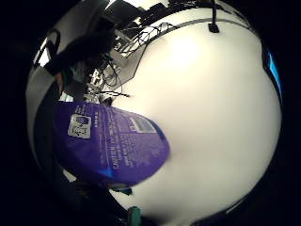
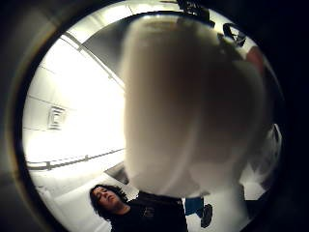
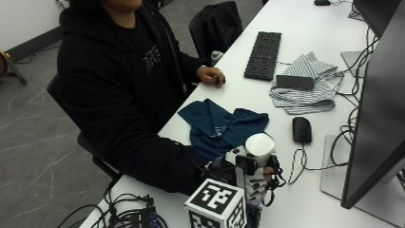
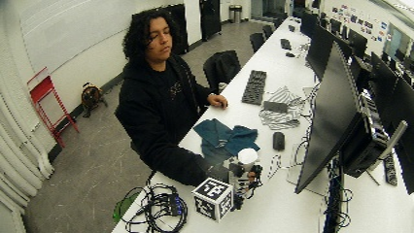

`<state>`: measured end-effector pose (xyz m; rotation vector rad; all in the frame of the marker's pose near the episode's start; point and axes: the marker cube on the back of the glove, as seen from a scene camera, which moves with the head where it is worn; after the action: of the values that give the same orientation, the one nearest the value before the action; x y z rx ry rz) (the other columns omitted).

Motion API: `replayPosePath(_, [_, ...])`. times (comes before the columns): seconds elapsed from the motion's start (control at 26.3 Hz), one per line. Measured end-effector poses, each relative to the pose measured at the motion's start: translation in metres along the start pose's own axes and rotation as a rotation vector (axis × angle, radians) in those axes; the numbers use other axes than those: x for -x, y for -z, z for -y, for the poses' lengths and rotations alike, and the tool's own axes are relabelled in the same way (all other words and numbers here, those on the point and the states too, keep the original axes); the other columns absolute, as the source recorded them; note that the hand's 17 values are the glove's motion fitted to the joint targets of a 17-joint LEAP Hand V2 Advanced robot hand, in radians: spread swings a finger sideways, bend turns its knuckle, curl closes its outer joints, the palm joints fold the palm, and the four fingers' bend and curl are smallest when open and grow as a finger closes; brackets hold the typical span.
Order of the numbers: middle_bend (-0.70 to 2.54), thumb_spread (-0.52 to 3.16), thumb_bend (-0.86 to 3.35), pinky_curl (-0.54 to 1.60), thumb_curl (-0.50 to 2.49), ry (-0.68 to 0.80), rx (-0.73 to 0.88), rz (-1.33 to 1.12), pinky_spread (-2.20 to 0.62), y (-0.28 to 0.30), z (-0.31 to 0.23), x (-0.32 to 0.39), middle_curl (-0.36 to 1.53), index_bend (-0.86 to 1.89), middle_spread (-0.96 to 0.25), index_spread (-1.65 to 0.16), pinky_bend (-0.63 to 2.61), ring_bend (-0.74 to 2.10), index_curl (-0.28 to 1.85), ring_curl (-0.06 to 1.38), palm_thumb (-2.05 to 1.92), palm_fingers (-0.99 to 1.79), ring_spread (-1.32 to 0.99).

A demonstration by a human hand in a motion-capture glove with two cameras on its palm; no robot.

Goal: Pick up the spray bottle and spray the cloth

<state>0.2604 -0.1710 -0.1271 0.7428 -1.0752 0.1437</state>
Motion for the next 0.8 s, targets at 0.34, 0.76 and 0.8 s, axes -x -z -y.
replayPosePath(0.34, [0.47,0.45,-0.02,0.36,0.55,0.055,-0.066,0.043,-0.26,-0.003,0.006,-0.003,0.46,0.15,-0.24,-0.33,0.40,0.56,0.33,0.40,0.96,1.36,-0.25])
replayPosePath(0.76, [0.52,0.27,-0.03,0.37,0.62,0.152,0.206,-0.379,-0.32,0.008,-0.015,0.061,0.50,0.27,-0.24,-0.31,0.41,0.58,0.42,0.43,0.95,1.40,-0.25])
replayPosePath(0.8, [0.53,0.26,-0.03,0.37,0.63,0.157,0.236,-0.428,-0.32,0.006,-0.018,0.068,0.50,0.27,-0.24,-0.31,0.41,0.59,0.43,0.43,0.95,1.39,-0.25])
